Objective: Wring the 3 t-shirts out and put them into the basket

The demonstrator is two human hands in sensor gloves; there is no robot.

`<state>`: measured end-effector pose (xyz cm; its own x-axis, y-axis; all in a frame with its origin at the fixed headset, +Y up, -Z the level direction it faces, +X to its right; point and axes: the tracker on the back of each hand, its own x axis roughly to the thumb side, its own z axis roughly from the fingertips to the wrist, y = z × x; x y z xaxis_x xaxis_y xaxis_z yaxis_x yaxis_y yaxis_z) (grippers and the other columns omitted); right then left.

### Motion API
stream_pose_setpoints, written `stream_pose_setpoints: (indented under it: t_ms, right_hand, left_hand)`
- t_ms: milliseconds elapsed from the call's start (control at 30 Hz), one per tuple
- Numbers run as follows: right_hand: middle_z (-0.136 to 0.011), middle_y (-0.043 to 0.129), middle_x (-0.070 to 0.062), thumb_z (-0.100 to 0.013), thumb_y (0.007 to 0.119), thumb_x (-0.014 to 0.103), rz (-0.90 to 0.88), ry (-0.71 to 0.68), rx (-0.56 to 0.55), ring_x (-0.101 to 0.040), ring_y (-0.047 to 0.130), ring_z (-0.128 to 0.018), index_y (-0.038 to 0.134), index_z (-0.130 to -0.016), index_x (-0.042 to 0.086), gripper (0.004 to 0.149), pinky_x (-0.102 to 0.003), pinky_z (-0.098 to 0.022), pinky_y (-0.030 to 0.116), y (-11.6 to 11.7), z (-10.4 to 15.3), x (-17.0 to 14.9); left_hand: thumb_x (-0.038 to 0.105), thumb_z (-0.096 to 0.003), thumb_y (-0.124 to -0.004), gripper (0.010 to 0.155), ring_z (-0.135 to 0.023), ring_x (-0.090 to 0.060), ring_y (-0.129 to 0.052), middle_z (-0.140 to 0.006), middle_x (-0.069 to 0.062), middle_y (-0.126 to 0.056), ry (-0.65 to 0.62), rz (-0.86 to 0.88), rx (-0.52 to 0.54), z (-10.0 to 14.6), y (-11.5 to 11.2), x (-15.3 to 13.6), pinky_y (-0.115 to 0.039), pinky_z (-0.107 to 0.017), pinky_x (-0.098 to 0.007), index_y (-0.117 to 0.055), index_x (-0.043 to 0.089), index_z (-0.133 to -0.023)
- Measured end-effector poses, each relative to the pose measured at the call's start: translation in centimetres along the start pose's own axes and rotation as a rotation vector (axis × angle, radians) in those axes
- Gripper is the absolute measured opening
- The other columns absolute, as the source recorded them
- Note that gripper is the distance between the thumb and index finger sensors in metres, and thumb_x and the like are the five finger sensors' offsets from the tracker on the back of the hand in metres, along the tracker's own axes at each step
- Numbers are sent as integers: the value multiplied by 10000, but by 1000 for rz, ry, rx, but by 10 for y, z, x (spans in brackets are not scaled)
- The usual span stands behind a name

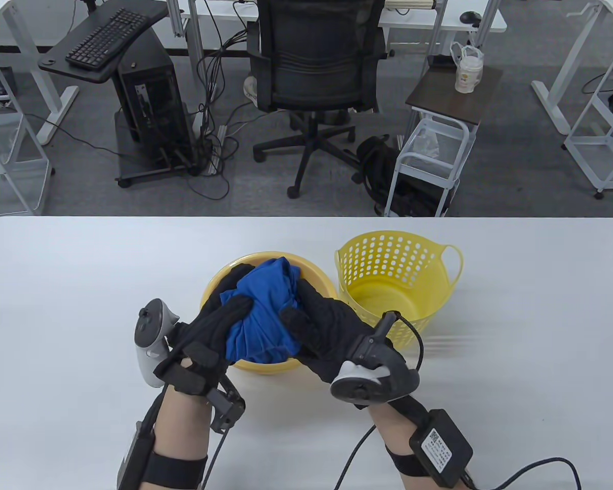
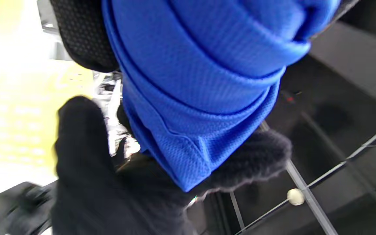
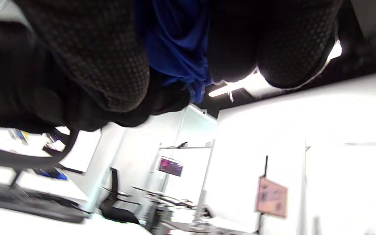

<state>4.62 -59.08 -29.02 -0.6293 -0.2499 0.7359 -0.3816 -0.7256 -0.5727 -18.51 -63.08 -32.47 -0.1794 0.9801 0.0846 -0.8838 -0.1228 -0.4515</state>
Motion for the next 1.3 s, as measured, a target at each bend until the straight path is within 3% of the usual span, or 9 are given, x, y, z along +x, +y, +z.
stream_pose_setpoints:
  t_ms: [200,300,433,500,600,767,833,1000,1300]
  right_hand:
    - [-726,822,-220,-419,966,434,249,-48,-295,-282,910,-392,245,-1071,62,1041,-501,-348,856,9,13,4]
    - [-823,706,-265,-390,973,496,255,-58,-311,-357,828,-524,367,-1068,143,976,-576,-461,768,7,15,2]
    - [-1120,217,-330,-352,970,554,221,-82,-257,-608,426,-947,370,-1049,200,985,-725,-624,546,8,14,2]
    - [-1139,243,-305,-347,970,556,155,-70,-226,-660,464,-982,302,-1051,229,1024,-799,-612,554,7,13,-1]
    - [-1139,378,-275,-358,1007,466,-60,-67,-172,-598,761,-899,188,-1065,274,1099,-716,-576,749,5,10,-6]
    - [-969,671,-294,-391,1058,253,-388,98,-143,-434,1013,-513,382,-1080,260,965,-497,-322,980,5,7,-19]
    - [-919,719,-280,-405,1052,239,-404,156,-135,-369,1017,-380,427,-1074,257,916,-383,-182,973,5,7,-23]
    - [-846,803,-255,-422,1039,253,-203,311,-61,-286,998,-241,488,-1068,247,850,-310,-58,912,3,8,-27]
    - [-781,861,-256,-424,1038,266,-172,421,-37,-297,1015,-251,555,-1042,244,785,-338,-74,932,7,23,-56]
  left_hand:
    - [619,-679,-773,572,-834,-381,-878,-1150,-188,-680,85,-194,-46,-1,-14,6,-859,-516,-540,-527,448,-1167]
    - [624,-673,-774,563,-810,-374,-900,-1127,-191,-708,97,-280,-61,-3,-16,7,-874,-491,-533,-567,431,-1160]
    - [610,-666,-786,548,-804,-382,-896,-1115,-205,-709,131,-351,-150,-7,-15,6,-862,-490,-545,-608,423,-1149]
    - [601,-657,-799,546,-800,-389,-895,-1110,-210,-713,103,-347,-191,-8,-16,6,-855,-491,-555,-631,419,-1143]
    - [604,-635,-829,564,-801,-394,-893,-1107,-212,-718,67,-407,-210,-7,-21,12,-848,-498,-565,-653,410,-1134]
    - [677,-648,-758,767,-821,-374,-879,-1134,-212,-671,41,-389,-153,-2,-26,16,-847,-514,-539,-433,276,-1215]
    - [725,-645,-720,849,-809,-366,-896,-1129,-213,-681,19,-379,-84,-2,-27,13,-859,-498,-523,-342,219,-1212]
    - [776,-606,-735,762,-828,-393,-880,-1161,-211,-642,-55,-441,56,-5,-33,8,-844,-505,-543,-454,391,-1200]
    - [717,-422,-962,1121,-930,-395,-837,-1225,-277,-461,-108,-923,14,-13,-77,12,-864,-557,-517,-235,366,-1200]
